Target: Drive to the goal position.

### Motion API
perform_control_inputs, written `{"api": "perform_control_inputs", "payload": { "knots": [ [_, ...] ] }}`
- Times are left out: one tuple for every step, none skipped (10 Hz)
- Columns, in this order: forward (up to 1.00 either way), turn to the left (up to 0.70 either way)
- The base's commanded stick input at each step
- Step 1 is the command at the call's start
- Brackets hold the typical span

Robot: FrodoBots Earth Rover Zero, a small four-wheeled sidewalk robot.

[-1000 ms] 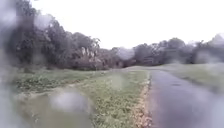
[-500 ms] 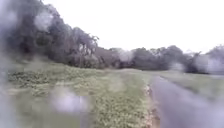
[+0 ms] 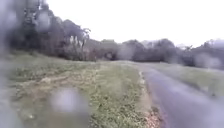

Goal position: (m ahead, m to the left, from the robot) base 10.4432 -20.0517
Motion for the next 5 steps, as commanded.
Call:
{"api": "perform_control_inputs", "payload": {
  "knots": [
    [0.0, -0.85],
    [0.0, -0.85],
    [0.0, -0.85],
    [0.0, -0.85],
    [0.0, -0.85]
  ]
}}
